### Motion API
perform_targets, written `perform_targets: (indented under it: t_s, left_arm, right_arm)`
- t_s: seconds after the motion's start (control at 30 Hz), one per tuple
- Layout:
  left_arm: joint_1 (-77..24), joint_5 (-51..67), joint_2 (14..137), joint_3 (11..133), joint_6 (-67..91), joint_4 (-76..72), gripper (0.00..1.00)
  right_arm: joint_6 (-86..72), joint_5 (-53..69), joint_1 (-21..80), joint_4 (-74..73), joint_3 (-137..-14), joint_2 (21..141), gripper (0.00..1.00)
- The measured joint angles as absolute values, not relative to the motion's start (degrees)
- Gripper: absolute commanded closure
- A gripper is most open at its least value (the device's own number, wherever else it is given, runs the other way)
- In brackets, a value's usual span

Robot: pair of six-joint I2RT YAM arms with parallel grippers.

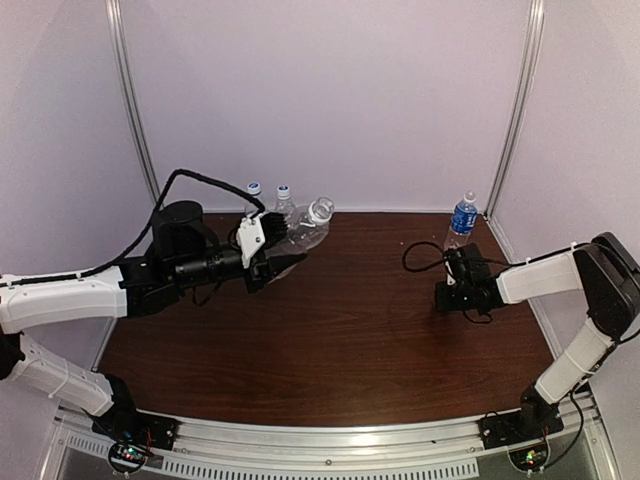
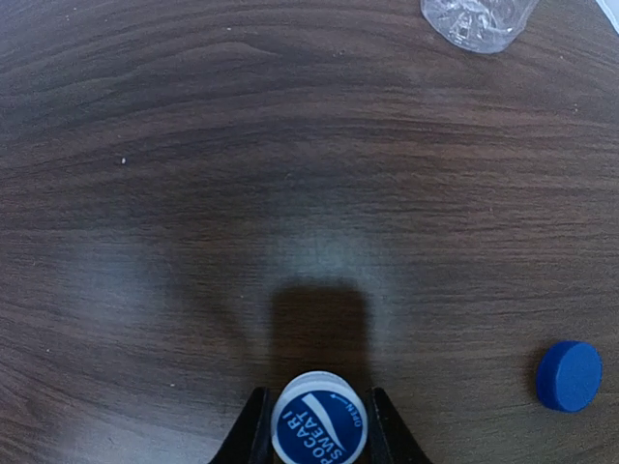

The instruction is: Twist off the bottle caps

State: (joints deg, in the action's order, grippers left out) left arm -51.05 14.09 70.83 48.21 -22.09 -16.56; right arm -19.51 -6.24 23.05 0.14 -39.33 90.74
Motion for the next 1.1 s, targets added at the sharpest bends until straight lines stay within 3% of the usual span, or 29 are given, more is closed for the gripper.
perform_targets:
  t_s: [0.13, 0.3, 0.5, 0.7, 0.83, 1.1]
  left_arm:
    - [-51.05, 14.06, 70.83, 48.21, -22.09, -16.53, 0.67]
    - [-51.05, 14.02, 70.83, 48.21, -22.09, -16.58, 0.67]
    - [-51.05, 13.80, 70.81, 47.99, -22.11, -16.62, 0.66]
    - [-51.05, 13.93, 70.83, 47.99, -21.87, -17.06, 0.66]
    - [-51.05, 15.00, 71.53, 47.99, -20.45, -19.57, 0.66]
    - [-51.03, 19.66, 76.82, 48.45, -17.34, -22.98, 0.66]
  right_arm:
    - [-20.21, -7.57, 23.05, 1.43, -37.85, 90.76, 0.89]
    - [-20.86, -8.82, 22.98, 2.15, -37.74, 90.76, 0.51]
    - [-22.02, -9.32, 22.94, 2.00, -37.76, 90.76, 0.23]
    - [-22.04, -8.75, 22.96, -3.36, -40.69, 89.01, 0.21]
    - [-17.80, -3.01, 23.59, -7.01, -45.93, 81.34, 0.20]
    - [-6.66, 26.06, 36.42, 1.30, -58.61, 64.10, 0.14]
